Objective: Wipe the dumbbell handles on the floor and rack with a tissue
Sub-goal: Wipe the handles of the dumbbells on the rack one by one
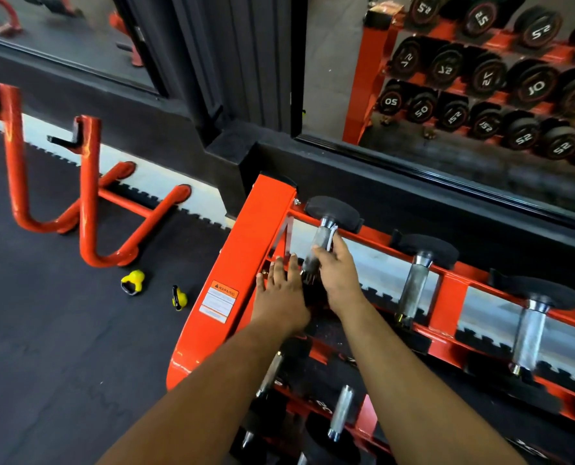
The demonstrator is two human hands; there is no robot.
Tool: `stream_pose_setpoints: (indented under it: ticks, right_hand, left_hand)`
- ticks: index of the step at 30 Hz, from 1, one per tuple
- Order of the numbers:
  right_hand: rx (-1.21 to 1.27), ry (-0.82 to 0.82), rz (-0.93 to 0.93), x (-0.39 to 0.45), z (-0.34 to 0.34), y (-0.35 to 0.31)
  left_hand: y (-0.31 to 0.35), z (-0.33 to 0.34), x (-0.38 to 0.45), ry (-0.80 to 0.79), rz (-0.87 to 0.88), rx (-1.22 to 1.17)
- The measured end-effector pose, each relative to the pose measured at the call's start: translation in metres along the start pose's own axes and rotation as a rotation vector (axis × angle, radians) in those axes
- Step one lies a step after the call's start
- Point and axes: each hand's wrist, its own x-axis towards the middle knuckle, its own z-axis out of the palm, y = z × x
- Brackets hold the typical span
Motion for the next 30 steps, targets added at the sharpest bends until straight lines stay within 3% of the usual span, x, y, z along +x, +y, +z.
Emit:
stream_pose_setpoints:
  ticks: [4, 10, 14, 16, 18, 21, 25, 27, 30]
  right_hand:
    - [0.011, -0.017, 0.083, -0.02, -0.009, 0.011]
    - [0.492, 0.039, 0.27, 0.024, 0.0, -0.018]
    - [0.334, -0.082, 0.339, 0.019, -0.011, -0.001]
    - [0.269, -0.146, 0.264, 0.013, -0.018, 0.008]
    - [0.233, -0.061, 0.127, 0.016, -0.016, 0.009]
    - [-0.275, 0.083, -0.19, 0.017, -0.008, 0.003]
    - [-1.18, -0.018, -0.591, 0.002, -0.026, 0.028]
    - [-1.439, -0.043, -0.79, 0.003, -0.041, 0.036]
    - [-1.675, 0.022, -0.92, 0.017, -0.051, 0.021]
  left_hand:
    - [-0.002, 0.002, 0.001, 0.021, 0.017, 0.012]
    - [0.0, 0.002, 0.002, 0.053, 0.015, 0.017]
    - [0.0, 0.002, 0.001, 0.051, 0.023, 0.034]
    - [-0.001, 0.003, 0.001, 0.058, 0.02, 0.023]
    - [-0.001, 0.004, 0.001, 0.061, 0.022, 0.023]
    - [-0.002, 0.004, 0.0, 0.045, 0.012, 0.027]
    - [0.001, 0.0, -0.002, 0.035, 0.0, -0.017]
    - [0.003, -0.001, -0.004, 0.034, -0.006, -0.034]
    - [0.003, 0.0, -0.005, 0.048, -0.011, -0.007]
